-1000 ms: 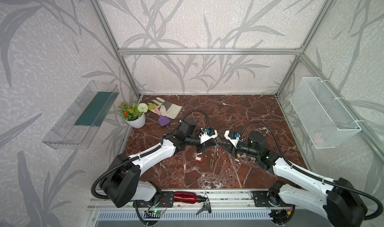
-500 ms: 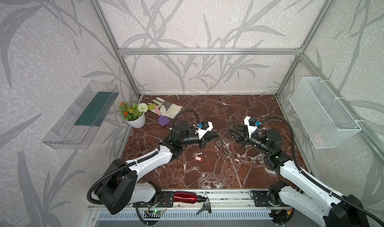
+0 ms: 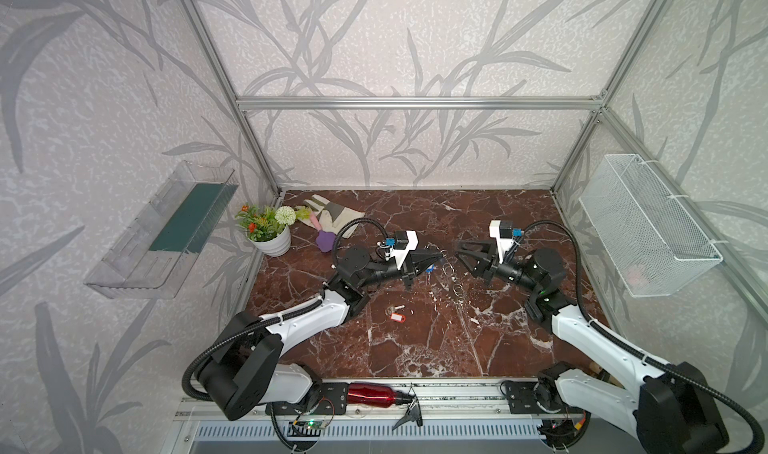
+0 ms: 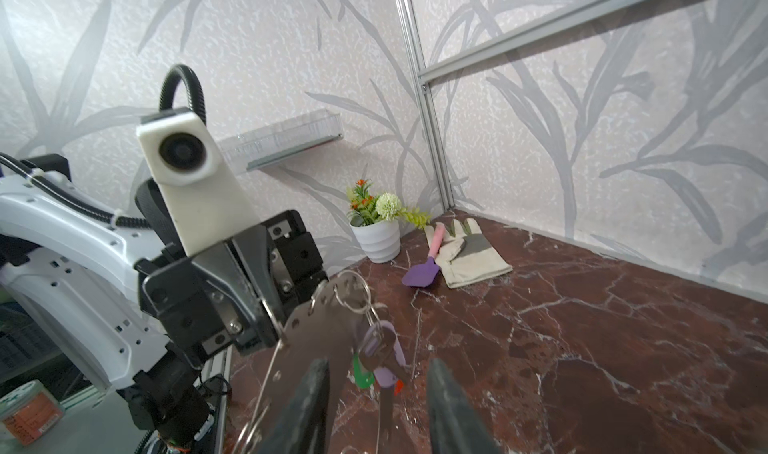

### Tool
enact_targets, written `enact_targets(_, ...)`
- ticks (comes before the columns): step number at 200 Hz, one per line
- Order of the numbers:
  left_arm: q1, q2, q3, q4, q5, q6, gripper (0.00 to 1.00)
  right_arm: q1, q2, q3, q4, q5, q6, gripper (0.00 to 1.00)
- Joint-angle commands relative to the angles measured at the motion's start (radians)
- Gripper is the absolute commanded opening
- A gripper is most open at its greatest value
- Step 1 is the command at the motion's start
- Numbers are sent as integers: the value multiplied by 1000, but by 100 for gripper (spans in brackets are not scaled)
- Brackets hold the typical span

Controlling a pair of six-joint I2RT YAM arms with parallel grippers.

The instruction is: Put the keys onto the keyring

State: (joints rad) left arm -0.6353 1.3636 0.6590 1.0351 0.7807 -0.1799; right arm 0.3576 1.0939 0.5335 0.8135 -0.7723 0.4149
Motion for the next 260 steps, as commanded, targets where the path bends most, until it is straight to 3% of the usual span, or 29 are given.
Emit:
enact_targets(1, -5, 13, 17, 137, -11, -55, 0, -9, 16, 28, 165, -82, 101, 39)
enact_targets(127, -27, 70, 39, 267, 0, -181, 0, -8, 74, 55, 249, -143, 153, 32)
enact_targets(260, -27, 87, 40, 288, -3, -195, 0, 6, 138, 52, 359, -210, 245, 38)
